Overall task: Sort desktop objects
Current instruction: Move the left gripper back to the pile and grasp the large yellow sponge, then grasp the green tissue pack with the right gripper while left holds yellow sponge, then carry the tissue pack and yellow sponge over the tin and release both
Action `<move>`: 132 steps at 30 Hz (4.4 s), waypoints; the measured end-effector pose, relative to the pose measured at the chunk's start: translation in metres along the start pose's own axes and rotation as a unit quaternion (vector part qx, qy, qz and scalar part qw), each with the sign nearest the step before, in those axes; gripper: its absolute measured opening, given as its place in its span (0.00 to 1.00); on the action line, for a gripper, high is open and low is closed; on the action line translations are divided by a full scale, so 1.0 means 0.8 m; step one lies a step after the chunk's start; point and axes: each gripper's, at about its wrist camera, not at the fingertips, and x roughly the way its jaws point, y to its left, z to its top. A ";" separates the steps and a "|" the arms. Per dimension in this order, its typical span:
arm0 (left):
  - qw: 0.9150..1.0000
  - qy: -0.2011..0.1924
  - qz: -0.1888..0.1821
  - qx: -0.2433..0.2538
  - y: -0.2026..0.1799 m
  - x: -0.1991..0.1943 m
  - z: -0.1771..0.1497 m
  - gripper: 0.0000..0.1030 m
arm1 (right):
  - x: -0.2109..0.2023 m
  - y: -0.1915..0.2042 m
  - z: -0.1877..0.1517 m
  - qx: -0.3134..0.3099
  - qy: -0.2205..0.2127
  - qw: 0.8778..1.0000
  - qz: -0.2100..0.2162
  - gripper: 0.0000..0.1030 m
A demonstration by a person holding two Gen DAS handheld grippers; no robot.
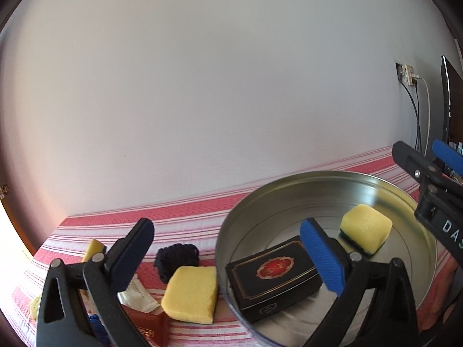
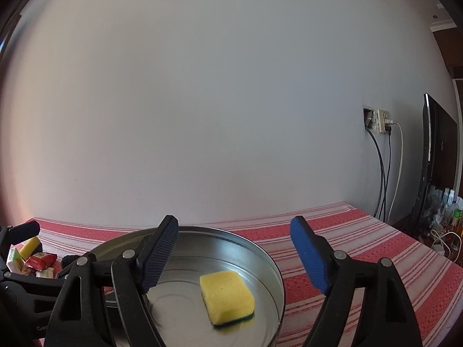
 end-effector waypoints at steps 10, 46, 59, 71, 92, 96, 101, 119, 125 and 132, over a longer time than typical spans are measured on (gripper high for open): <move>0.995 0.029 0.052 -0.077 0.144 -0.038 -0.051 0.99 | -0.056 0.053 0.000 -0.023 -0.057 0.997 0.055 0.91; 0.943 0.277 0.058 -0.177 0.400 0.048 -0.181 0.68 | -0.093 0.249 -0.052 -0.110 0.077 0.944 0.302 0.91; 0.942 0.163 0.199 -0.218 0.426 0.040 -0.098 0.63 | -0.038 0.313 -0.044 -0.127 0.148 0.910 0.366 0.74; 0.925 0.147 0.218 -0.275 0.470 0.056 -0.130 0.63 | 0.065 0.427 -0.087 -0.151 0.270 0.860 0.405 0.57; 0.942 0.131 0.212 -0.226 0.433 0.051 -0.130 0.63 | 0.008 0.341 -0.080 -0.158 0.160 0.912 0.343 0.27; 0.949 0.115 0.202 -0.213 0.410 0.041 -0.124 0.63 | -0.019 0.300 -0.076 -0.161 0.109 0.931 0.309 0.27; 0.958 0.101 0.184 -0.194 0.378 0.022 -0.119 0.63 | -0.038 0.283 -0.072 -0.164 0.088 0.937 0.294 0.27; 0.969 0.089 0.146 -0.178 0.305 -0.012 -0.114 0.64 | -0.055 0.247 -0.070 -0.157 0.068 0.949 0.265 0.27; 0.973 0.091 0.123 -0.175 0.273 -0.018 -0.110 0.64 | -0.057 0.234 -0.068 -0.154 0.064 0.954 0.250 0.27; 0.981 0.090 0.089 -0.150 0.217 -0.028 -0.096 0.64 | -0.061 0.215 -0.067 -0.145 0.063 0.960 0.229 0.27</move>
